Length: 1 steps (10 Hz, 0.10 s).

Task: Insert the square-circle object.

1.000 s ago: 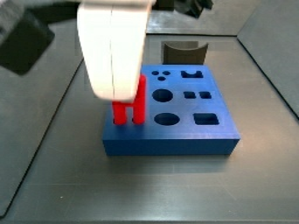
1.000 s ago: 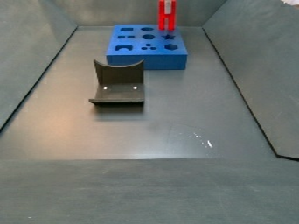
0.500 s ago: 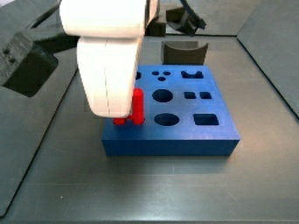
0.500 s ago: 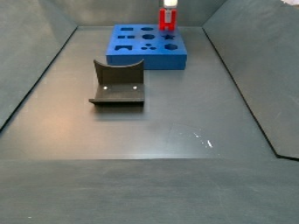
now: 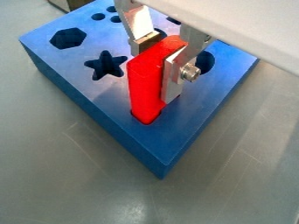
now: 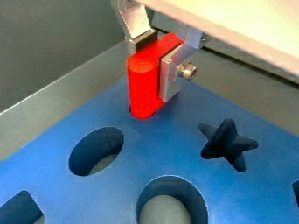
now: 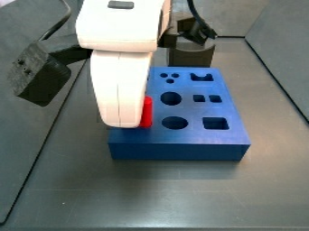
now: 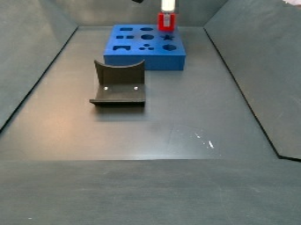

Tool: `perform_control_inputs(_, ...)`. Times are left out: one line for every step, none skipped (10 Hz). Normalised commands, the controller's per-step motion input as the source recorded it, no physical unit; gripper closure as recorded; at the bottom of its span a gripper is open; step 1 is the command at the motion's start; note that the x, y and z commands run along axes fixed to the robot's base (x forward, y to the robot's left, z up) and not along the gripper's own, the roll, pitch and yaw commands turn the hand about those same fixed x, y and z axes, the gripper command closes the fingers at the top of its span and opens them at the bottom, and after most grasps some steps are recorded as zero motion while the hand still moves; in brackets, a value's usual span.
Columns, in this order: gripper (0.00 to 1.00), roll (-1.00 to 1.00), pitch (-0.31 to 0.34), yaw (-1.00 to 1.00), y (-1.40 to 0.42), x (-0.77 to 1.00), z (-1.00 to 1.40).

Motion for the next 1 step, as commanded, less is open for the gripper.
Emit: perform_control_inputs(1.00,0.00,0.000,0.00,0.00,0.00,0.00)
